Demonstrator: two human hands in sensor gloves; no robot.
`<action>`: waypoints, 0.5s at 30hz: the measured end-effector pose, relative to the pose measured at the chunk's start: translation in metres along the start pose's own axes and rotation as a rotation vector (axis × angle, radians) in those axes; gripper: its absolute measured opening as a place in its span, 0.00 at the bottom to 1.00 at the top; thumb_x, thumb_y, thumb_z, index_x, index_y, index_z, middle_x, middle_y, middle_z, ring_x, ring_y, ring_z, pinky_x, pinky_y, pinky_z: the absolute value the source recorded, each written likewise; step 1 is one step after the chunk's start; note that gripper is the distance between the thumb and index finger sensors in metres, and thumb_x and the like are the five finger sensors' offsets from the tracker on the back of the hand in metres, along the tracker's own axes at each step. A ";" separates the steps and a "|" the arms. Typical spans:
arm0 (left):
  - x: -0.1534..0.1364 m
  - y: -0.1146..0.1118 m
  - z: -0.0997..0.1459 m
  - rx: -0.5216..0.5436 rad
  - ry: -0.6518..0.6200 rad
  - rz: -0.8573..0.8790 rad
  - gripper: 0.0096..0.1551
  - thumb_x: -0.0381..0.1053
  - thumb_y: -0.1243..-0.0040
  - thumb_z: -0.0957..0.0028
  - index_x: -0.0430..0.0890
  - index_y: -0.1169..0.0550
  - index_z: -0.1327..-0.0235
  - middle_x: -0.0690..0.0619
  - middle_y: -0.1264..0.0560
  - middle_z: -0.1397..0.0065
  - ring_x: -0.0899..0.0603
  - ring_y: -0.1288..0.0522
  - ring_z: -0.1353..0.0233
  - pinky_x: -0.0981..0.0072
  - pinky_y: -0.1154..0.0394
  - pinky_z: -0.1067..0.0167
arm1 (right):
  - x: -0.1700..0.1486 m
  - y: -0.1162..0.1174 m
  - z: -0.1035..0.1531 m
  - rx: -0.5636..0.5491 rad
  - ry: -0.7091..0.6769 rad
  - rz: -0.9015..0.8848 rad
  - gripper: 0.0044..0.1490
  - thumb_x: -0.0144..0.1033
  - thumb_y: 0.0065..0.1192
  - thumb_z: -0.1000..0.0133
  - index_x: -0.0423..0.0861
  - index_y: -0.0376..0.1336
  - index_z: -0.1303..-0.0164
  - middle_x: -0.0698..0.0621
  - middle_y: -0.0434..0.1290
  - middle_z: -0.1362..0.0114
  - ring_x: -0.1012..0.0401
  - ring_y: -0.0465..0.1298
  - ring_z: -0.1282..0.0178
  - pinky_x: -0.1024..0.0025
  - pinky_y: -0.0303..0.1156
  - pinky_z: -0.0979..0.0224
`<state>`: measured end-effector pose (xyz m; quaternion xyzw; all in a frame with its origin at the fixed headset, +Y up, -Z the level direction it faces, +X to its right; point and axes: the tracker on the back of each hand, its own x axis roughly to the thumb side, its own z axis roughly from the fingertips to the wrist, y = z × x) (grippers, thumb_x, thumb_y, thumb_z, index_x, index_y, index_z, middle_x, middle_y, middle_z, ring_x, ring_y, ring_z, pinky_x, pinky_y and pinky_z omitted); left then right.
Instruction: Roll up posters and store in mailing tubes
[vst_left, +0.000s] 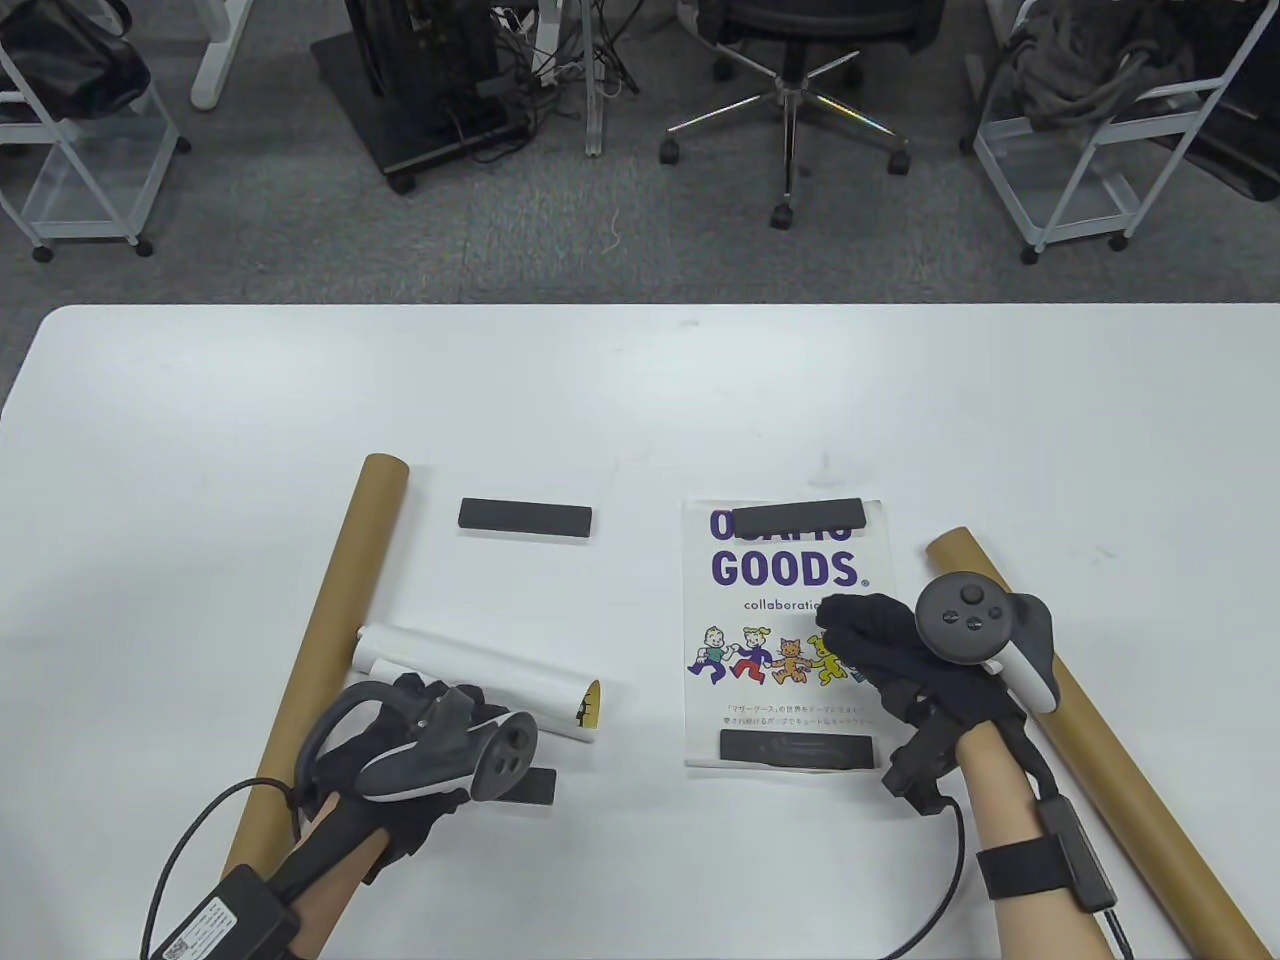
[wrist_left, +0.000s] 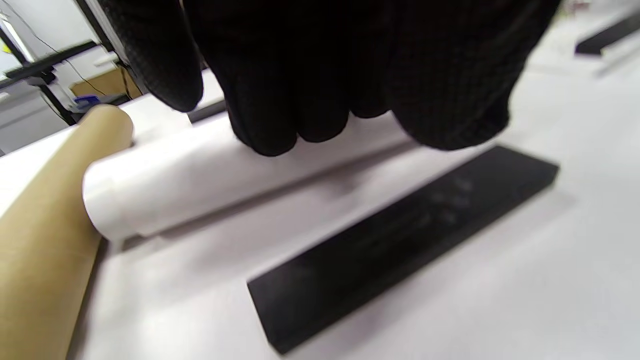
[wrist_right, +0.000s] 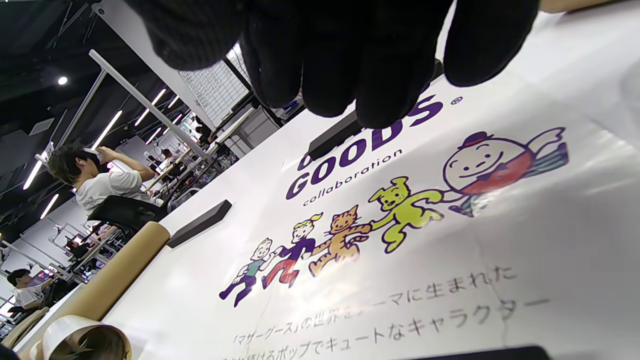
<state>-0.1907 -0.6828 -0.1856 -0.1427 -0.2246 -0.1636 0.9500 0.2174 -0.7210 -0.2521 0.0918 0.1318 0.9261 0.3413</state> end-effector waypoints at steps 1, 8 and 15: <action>-0.004 0.002 0.001 0.008 0.014 0.005 0.37 0.62 0.31 0.53 0.60 0.27 0.27 0.58 0.23 0.22 0.45 0.20 0.24 0.42 0.29 0.20 | 0.000 0.000 0.000 0.000 0.000 0.001 0.34 0.45 0.54 0.41 0.42 0.62 0.27 0.37 0.68 0.22 0.37 0.71 0.27 0.30 0.62 0.27; -0.026 -0.002 -0.012 0.004 0.120 0.033 0.40 0.63 0.32 0.52 0.59 0.29 0.23 0.53 0.29 0.16 0.40 0.26 0.18 0.39 0.33 0.19 | 0.001 0.001 -0.001 0.021 -0.003 0.009 0.34 0.45 0.54 0.41 0.42 0.62 0.27 0.37 0.68 0.22 0.37 0.71 0.27 0.30 0.62 0.27; -0.023 -0.015 -0.026 0.010 0.123 -0.013 0.45 0.63 0.33 0.52 0.60 0.34 0.19 0.52 0.33 0.12 0.38 0.31 0.14 0.38 0.34 0.18 | 0.000 0.002 -0.001 0.044 0.008 0.006 0.34 0.45 0.54 0.41 0.42 0.61 0.27 0.37 0.68 0.22 0.37 0.71 0.27 0.29 0.62 0.27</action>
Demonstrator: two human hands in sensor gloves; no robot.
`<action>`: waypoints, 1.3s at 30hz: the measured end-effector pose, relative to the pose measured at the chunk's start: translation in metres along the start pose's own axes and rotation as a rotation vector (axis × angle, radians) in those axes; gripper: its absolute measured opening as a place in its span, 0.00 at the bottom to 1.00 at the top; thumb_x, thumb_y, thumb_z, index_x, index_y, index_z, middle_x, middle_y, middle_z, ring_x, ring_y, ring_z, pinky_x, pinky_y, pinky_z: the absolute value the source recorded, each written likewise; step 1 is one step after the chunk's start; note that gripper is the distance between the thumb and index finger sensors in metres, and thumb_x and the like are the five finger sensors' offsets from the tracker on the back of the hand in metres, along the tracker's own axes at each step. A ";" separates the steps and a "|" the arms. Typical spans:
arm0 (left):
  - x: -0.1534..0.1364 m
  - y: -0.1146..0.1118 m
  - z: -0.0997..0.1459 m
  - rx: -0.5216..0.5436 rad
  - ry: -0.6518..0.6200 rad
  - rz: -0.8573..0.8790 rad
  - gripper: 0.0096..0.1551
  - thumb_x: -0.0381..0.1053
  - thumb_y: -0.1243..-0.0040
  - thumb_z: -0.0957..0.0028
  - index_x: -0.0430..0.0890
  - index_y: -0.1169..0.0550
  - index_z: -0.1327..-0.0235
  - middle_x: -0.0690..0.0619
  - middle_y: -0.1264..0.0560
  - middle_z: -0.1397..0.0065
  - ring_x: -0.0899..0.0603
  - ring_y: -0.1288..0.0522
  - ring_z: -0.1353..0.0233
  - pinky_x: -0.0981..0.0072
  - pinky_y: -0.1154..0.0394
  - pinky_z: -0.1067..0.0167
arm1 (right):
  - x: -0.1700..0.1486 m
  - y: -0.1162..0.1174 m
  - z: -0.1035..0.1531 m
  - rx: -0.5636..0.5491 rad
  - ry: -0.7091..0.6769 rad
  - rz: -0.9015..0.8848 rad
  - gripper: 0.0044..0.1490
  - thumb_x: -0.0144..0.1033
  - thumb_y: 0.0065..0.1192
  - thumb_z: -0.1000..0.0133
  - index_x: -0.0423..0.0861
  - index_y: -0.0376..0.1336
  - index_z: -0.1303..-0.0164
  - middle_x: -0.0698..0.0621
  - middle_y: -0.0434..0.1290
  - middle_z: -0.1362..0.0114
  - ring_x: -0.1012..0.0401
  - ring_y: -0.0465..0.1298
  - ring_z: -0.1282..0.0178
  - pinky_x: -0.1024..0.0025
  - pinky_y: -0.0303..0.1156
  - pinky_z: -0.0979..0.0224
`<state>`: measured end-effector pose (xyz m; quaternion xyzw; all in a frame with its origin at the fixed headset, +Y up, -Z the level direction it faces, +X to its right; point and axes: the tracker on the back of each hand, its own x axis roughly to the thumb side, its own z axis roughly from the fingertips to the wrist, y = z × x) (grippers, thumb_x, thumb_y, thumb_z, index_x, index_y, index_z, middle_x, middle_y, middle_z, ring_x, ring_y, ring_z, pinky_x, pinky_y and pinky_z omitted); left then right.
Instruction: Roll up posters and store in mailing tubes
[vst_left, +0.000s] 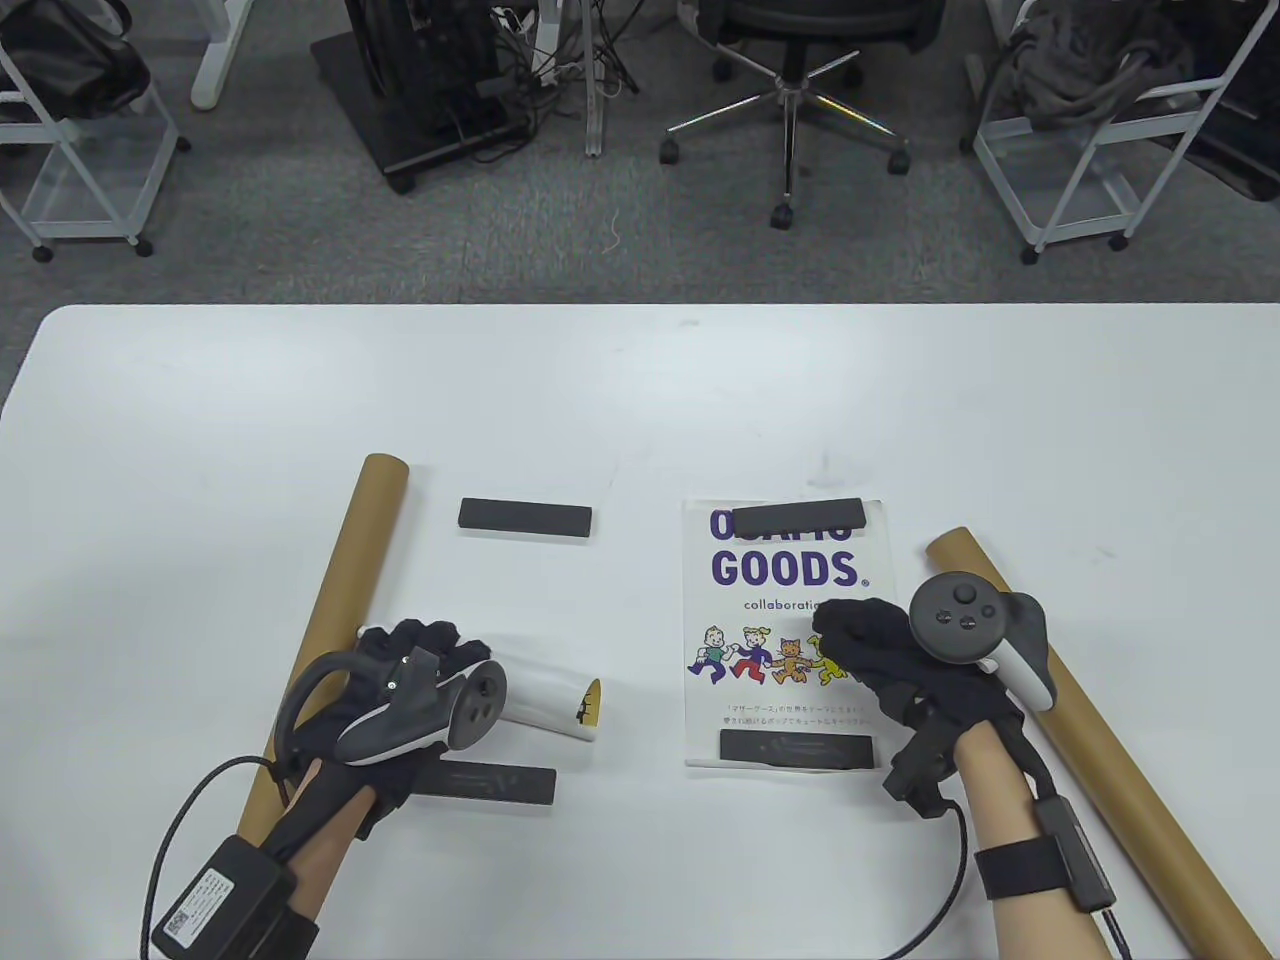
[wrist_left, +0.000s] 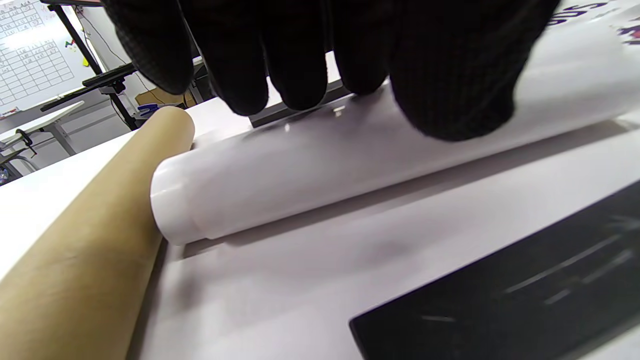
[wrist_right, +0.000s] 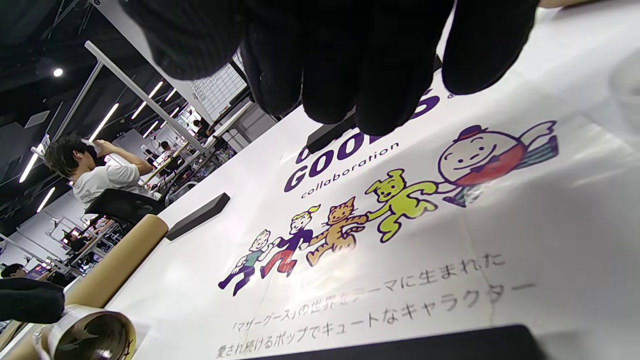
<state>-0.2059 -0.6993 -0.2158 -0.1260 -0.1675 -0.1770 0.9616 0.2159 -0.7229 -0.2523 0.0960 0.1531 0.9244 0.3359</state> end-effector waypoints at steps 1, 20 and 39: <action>0.001 -0.001 -0.001 0.003 -0.004 -0.001 0.44 0.63 0.32 0.52 0.60 0.34 0.19 0.53 0.32 0.13 0.38 0.30 0.15 0.38 0.34 0.18 | 0.000 0.000 0.000 0.001 0.001 0.001 0.34 0.45 0.54 0.41 0.42 0.61 0.27 0.37 0.68 0.22 0.37 0.71 0.27 0.29 0.62 0.27; 0.006 0.002 -0.012 0.126 0.031 -0.053 0.20 0.57 0.36 0.49 0.62 0.22 0.42 0.58 0.19 0.28 0.48 0.15 0.32 0.43 0.29 0.21 | 0.001 -0.001 0.002 -0.023 0.005 -0.004 0.34 0.45 0.54 0.41 0.42 0.62 0.27 0.37 0.68 0.22 0.37 0.72 0.28 0.29 0.62 0.27; 0.059 0.077 -0.012 0.447 0.014 0.142 0.20 0.53 0.43 0.46 0.67 0.22 0.41 0.60 0.17 0.40 0.50 0.17 0.46 0.46 0.26 0.24 | 0.000 -0.001 0.002 -0.015 0.022 0.005 0.33 0.45 0.54 0.41 0.42 0.62 0.28 0.37 0.68 0.23 0.37 0.72 0.28 0.30 0.62 0.27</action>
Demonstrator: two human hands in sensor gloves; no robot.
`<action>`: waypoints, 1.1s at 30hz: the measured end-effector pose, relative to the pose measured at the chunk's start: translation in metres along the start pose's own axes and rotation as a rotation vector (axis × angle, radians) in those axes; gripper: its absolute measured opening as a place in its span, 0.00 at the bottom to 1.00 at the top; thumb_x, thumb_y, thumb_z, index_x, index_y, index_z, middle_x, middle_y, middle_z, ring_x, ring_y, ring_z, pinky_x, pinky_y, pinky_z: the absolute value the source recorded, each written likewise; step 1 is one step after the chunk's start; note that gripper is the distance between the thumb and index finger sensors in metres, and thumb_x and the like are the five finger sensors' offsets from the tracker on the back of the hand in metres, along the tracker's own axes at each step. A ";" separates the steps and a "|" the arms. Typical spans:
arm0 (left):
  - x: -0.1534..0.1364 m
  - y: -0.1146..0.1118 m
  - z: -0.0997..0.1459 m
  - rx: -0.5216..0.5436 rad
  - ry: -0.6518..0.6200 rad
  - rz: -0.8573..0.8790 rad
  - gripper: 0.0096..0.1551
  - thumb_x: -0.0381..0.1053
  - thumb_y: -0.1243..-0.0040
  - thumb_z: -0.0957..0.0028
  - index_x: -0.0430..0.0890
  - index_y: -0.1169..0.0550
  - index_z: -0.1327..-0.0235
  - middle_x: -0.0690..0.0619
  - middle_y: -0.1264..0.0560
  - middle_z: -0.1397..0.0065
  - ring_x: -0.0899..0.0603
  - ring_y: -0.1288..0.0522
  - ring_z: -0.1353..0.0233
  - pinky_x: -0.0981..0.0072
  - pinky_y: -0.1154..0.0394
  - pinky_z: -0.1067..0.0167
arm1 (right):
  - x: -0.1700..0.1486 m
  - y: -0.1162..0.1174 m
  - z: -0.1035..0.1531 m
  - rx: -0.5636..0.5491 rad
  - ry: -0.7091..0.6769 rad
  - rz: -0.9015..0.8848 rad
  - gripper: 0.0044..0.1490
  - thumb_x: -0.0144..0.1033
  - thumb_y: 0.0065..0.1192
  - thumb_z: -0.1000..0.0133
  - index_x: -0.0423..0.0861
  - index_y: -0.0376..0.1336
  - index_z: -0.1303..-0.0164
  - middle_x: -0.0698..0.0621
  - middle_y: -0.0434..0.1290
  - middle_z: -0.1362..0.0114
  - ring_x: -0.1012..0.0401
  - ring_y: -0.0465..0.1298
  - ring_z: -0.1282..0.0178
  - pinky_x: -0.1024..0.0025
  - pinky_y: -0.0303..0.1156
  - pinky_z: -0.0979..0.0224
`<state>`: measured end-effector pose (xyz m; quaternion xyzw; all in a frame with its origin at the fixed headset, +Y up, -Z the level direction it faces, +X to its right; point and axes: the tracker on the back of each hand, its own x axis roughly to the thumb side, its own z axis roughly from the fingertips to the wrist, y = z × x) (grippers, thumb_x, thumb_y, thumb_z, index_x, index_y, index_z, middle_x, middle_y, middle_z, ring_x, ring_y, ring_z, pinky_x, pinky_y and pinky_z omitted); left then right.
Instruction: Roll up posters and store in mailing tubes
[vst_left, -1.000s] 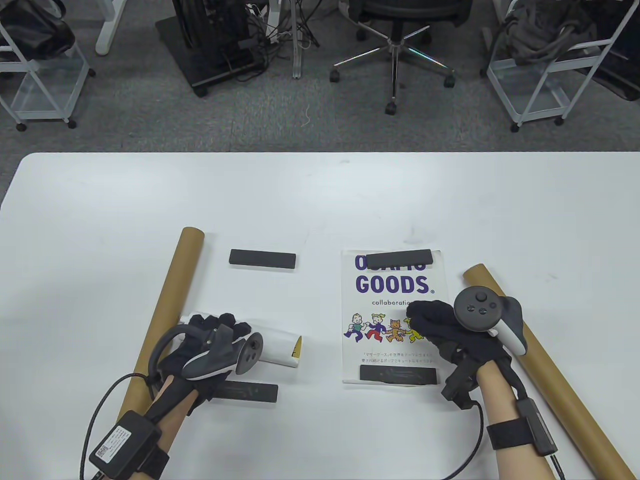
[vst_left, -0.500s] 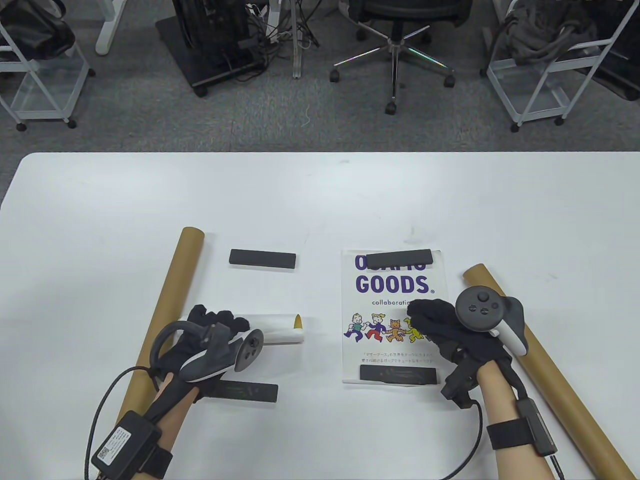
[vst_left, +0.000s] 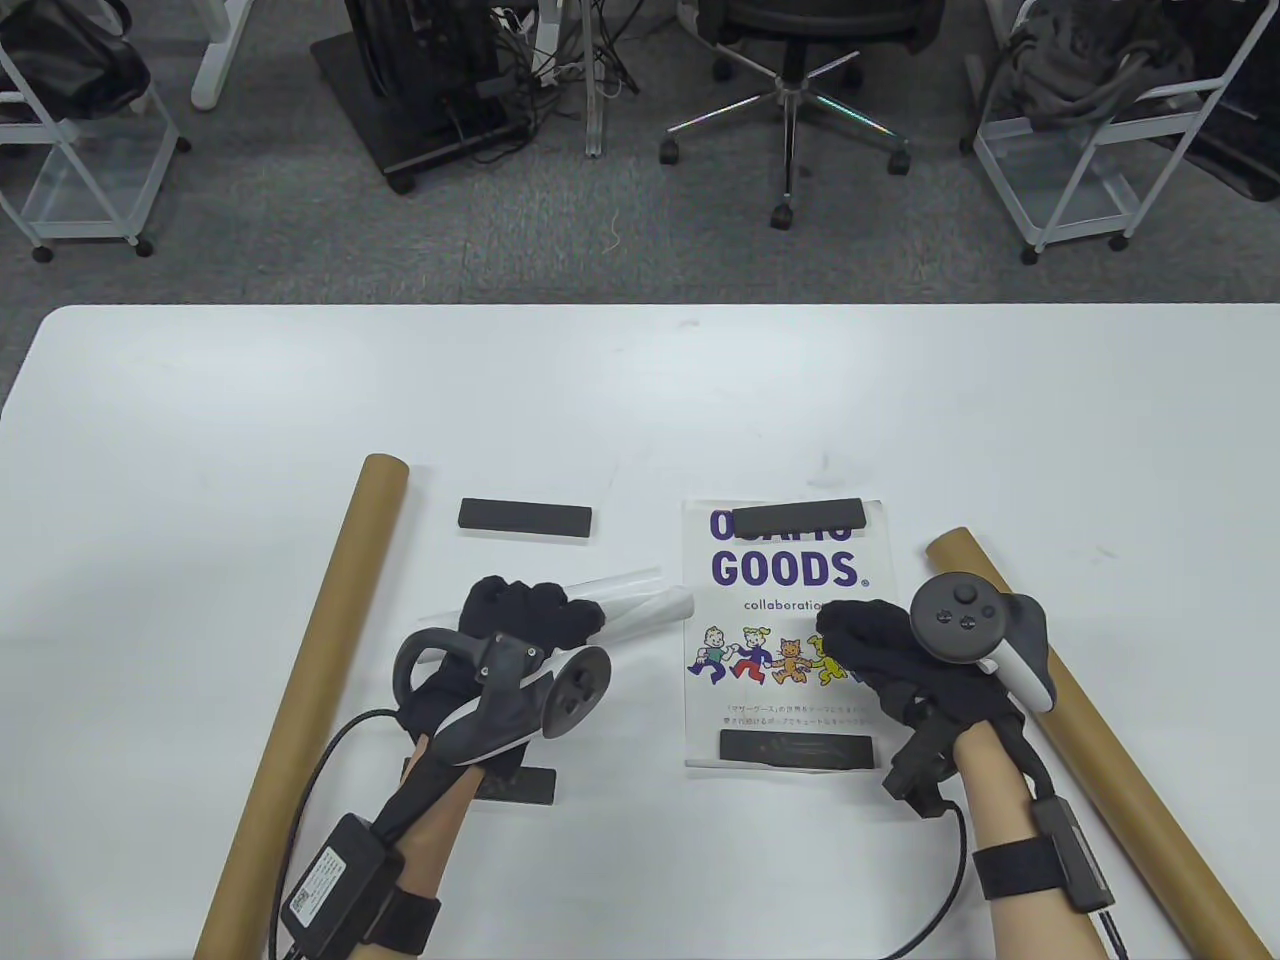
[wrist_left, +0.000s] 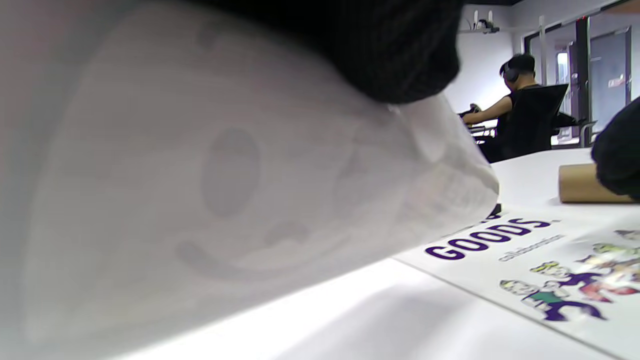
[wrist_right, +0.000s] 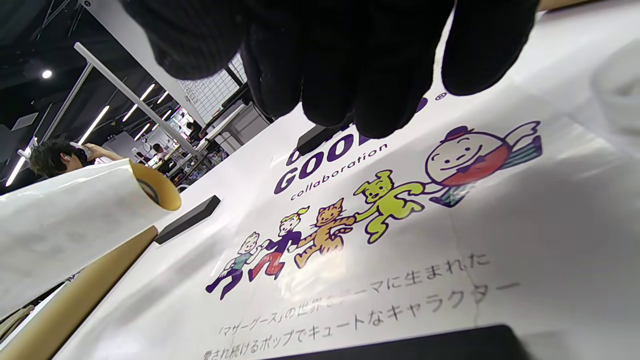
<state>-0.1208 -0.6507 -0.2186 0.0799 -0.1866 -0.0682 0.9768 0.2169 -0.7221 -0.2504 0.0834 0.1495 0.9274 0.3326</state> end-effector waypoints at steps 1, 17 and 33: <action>0.002 -0.003 0.000 0.005 -0.003 0.004 0.20 0.53 0.44 0.45 0.67 0.22 0.41 0.60 0.18 0.39 0.50 0.18 0.46 0.47 0.26 0.24 | 0.000 -0.001 0.000 -0.004 0.000 -0.001 0.33 0.44 0.53 0.41 0.42 0.62 0.28 0.37 0.68 0.23 0.37 0.72 0.28 0.30 0.62 0.27; 0.007 -0.002 0.003 0.067 -0.072 0.082 0.20 0.54 0.42 0.47 0.67 0.21 0.42 0.62 0.17 0.39 0.51 0.17 0.43 0.50 0.26 0.23 | 0.085 -0.005 0.003 -0.090 -0.180 0.176 0.36 0.46 0.56 0.43 0.44 0.60 0.26 0.42 0.67 0.20 0.38 0.69 0.23 0.30 0.61 0.26; 0.019 -0.006 0.007 0.123 -0.096 0.135 0.20 0.54 0.43 0.46 0.66 0.21 0.41 0.62 0.17 0.39 0.51 0.17 0.43 0.49 0.26 0.23 | 0.129 0.048 -0.005 -0.090 -0.384 0.421 0.38 0.47 0.63 0.49 0.45 0.62 0.28 0.44 0.73 0.29 0.44 0.75 0.32 0.36 0.67 0.27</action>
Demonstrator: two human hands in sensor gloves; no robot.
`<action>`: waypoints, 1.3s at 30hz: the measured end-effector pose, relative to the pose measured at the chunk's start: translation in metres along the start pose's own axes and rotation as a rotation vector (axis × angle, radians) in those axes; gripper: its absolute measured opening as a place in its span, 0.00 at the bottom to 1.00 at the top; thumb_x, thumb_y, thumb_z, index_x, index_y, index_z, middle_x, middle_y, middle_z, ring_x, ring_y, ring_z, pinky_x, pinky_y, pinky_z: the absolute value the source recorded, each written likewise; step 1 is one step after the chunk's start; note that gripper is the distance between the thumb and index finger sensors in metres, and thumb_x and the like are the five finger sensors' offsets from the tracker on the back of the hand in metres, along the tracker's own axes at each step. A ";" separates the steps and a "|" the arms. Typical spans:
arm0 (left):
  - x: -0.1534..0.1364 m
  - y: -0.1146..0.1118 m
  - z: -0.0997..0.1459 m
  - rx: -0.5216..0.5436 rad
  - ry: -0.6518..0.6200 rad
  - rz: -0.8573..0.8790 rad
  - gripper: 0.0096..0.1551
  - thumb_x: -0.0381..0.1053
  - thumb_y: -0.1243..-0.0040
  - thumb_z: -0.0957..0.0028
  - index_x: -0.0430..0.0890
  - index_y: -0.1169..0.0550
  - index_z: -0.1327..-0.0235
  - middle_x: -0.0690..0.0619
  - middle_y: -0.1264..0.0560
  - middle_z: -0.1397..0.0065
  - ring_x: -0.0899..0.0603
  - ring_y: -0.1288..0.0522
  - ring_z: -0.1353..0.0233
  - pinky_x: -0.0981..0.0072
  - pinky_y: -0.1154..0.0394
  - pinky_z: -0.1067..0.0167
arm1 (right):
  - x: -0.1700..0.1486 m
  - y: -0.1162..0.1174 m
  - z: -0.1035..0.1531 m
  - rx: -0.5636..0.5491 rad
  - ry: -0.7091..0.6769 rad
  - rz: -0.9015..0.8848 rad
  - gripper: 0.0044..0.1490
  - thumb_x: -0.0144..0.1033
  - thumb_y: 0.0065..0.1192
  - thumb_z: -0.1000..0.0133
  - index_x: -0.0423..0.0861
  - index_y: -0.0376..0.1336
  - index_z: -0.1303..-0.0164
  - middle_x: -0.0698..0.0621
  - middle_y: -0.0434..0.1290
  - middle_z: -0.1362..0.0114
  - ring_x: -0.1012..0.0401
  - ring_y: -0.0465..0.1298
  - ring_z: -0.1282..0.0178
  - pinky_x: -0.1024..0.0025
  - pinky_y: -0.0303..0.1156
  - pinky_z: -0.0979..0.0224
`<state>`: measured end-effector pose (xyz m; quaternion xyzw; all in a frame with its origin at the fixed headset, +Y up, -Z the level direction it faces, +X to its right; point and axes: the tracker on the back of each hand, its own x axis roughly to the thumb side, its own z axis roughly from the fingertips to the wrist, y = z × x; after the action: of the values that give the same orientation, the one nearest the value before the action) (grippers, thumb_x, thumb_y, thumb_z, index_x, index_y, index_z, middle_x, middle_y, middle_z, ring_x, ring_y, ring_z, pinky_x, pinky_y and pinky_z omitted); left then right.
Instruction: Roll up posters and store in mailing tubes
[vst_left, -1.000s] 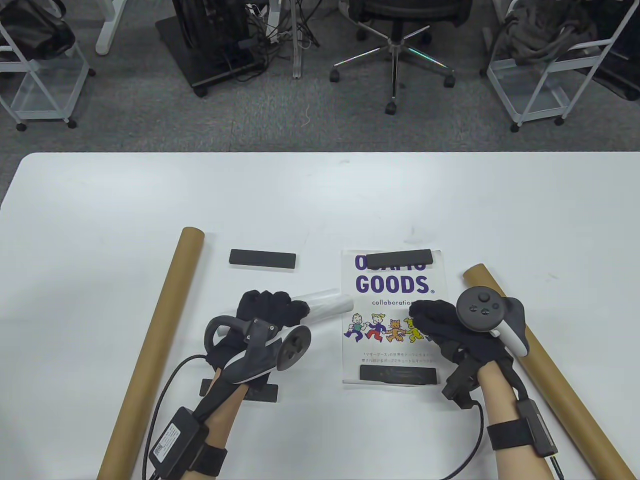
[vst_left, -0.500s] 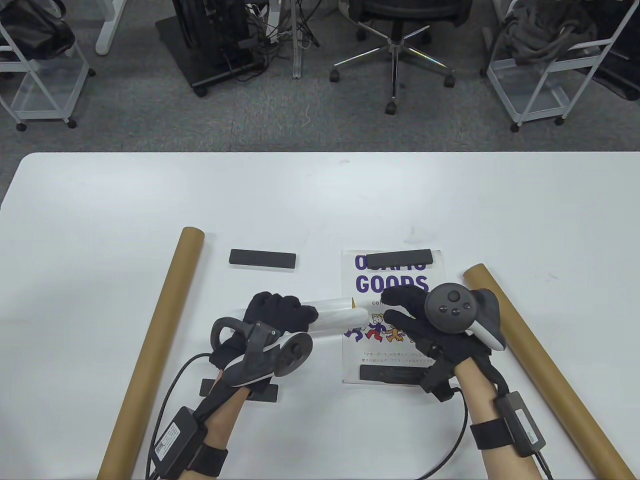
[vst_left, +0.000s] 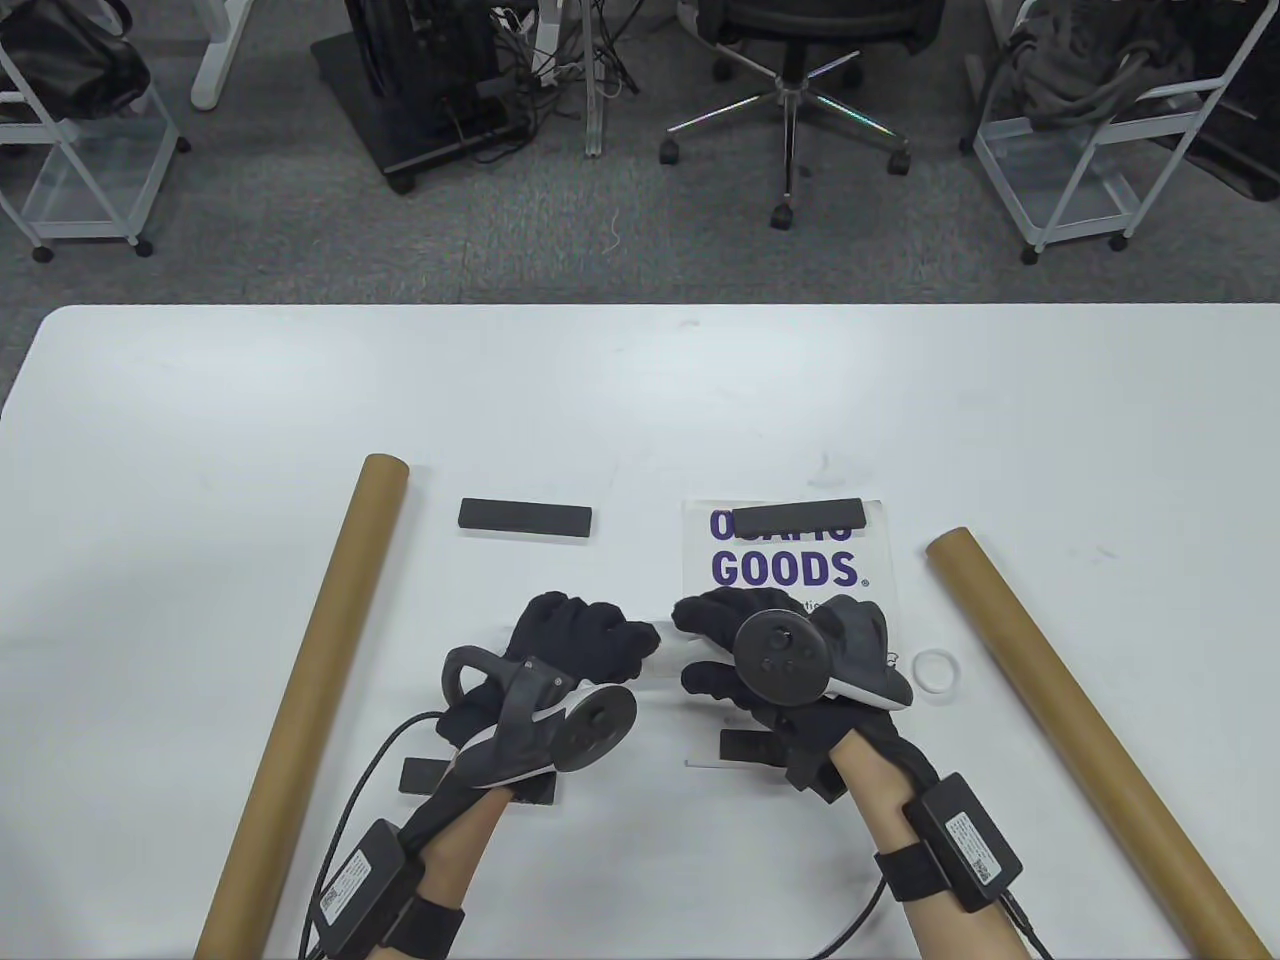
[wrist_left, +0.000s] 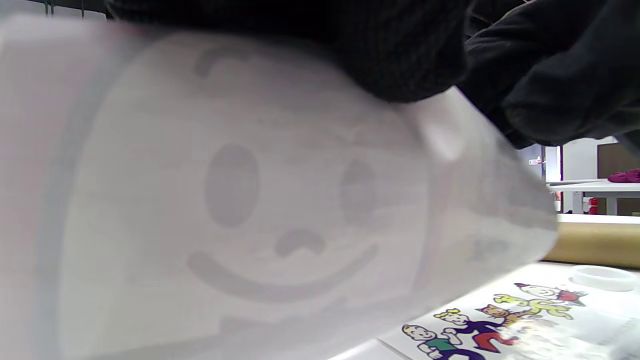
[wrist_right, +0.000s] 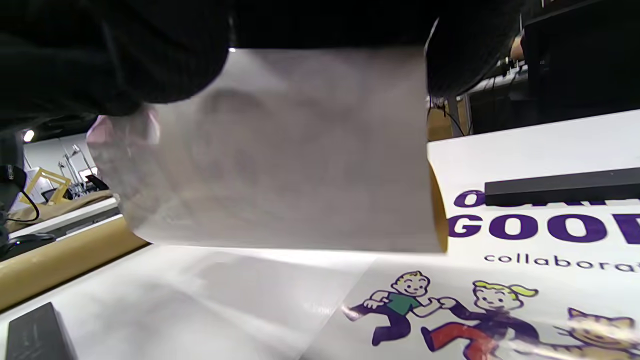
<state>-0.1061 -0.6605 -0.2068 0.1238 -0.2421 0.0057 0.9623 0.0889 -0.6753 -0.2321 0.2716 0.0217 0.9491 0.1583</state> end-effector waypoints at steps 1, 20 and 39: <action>-0.001 -0.001 0.000 -0.004 0.005 0.004 0.20 0.54 0.43 0.46 0.65 0.22 0.40 0.62 0.18 0.39 0.51 0.17 0.43 0.49 0.26 0.24 | 0.001 0.001 0.000 0.004 0.006 0.017 0.37 0.46 0.64 0.49 0.45 0.62 0.29 0.45 0.74 0.31 0.47 0.76 0.35 0.38 0.68 0.28; 0.007 0.000 0.002 -0.069 -0.081 -0.065 0.42 0.72 0.54 0.52 0.58 0.34 0.22 0.58 0.25 0.38 0.50 0.23 0.49 0.46 0.26 0.28 | 0.013 -0.002 0.012 -0.018 -0.013 0.142 0.37 0.47 0.57 0.47 0.46 0.59 0.29 0.49 0.70 0.44 0.53 0.73 0.52 0.37 0.69 0.29; 0.009 0.000 0.006 -0.098 -0.046 -0.137 0.27 0.60 0.53 0.43 0.62 0.23 0.31 0.51 0.29 0.28 0.43 0.25 0.37 0.39 0.31 0.23 | 0.014 0.004 0.014 -0.065 -0.006 0.154 0.29 0.44 0.50 0.45 0.47 0.68 0.36 0.37 0.63 0.28 0.42 0.69 0.39 0.29 0.61 0.27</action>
<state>-0.1007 -0.6623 -0.1970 0.0931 -0.2550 -0.0750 0.9595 0.0838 -0.6758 -0.2125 0.2702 -0.0304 0.9578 0.0934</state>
